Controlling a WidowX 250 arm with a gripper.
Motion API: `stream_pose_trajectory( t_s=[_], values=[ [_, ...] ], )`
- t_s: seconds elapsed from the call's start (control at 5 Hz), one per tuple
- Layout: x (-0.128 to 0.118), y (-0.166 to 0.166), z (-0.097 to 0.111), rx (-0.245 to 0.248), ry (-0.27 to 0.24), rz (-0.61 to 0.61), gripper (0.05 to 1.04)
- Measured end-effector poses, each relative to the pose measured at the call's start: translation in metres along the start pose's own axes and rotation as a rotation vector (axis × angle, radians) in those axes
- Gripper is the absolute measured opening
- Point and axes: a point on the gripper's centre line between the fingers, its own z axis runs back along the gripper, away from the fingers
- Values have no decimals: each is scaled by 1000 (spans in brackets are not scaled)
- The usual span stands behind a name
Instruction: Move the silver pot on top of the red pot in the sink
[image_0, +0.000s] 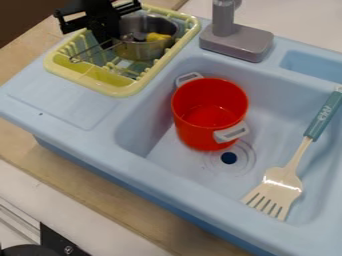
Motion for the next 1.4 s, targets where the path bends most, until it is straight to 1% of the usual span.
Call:
stream_pose_trajectory(
  t_s=[0.2,0.4,0.6,0.8,1.0,1.2,1.4],
  values=[
    [-5,0,17,-10,-34,-1,58],
    [-17,-4,33,-25,-63,7,58],
    [-25,-4,45,-40,-80,2,58],
    [-45,-3,52,-49,-83,-18,58],
    [-74,-14,54,-42,-80,-35,58],
    [-97,-23,52,-33,-77,-43,58],
    [-115,-29,45,-27,-62,-53,58]
  ],
)
